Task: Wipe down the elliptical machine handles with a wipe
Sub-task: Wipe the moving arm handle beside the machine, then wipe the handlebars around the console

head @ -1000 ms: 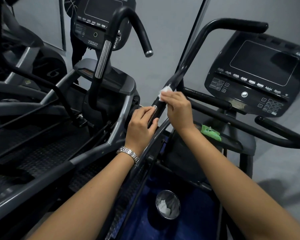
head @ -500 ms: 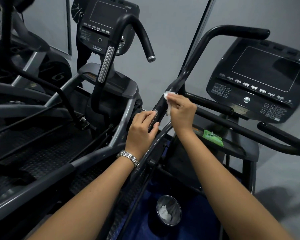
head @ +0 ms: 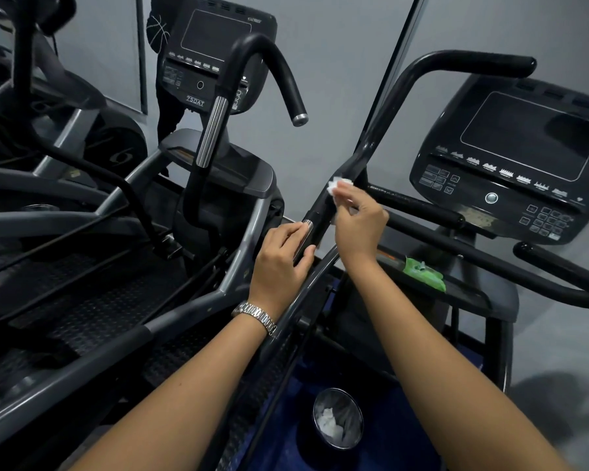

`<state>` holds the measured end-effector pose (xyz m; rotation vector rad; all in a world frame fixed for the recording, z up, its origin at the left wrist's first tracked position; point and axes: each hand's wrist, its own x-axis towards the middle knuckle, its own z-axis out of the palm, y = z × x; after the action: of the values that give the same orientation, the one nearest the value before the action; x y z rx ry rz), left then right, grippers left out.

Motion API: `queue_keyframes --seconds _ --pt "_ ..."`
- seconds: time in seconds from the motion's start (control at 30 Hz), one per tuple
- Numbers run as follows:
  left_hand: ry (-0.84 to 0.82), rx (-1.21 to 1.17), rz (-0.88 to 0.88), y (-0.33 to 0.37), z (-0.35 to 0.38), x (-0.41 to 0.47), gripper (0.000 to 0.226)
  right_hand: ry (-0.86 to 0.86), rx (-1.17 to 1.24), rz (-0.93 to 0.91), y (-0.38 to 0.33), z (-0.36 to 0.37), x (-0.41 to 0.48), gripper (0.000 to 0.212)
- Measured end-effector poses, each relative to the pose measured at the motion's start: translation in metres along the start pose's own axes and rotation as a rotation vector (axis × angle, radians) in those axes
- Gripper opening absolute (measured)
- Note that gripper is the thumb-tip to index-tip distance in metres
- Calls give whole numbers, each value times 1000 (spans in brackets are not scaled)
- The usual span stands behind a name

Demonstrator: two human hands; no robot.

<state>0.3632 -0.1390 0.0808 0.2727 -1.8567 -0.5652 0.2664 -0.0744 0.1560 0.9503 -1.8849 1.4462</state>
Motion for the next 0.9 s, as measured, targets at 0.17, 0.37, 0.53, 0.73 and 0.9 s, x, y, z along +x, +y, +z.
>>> queue_keyframes --seconds 0.17,0.37,0.53,0.73,0.9 --pt "4 -4 7 -1 1 0 37 -111 -85 -195 5 -8 -16 17" --pt "-3 -10 9 0 1 1 38 -63 -140 -132 12 -2 32 24" --pt "-3 -4 3 0 0 1 38 -243 -225 -439 10 -12 3 26" --pt "2 -4 2 1 -1 0 38 -160 -285 -311 7 -6 30 21" --pt "-11 -14 -22 1 -2 1 37 -264 -235 -331 0 -16 0 18"
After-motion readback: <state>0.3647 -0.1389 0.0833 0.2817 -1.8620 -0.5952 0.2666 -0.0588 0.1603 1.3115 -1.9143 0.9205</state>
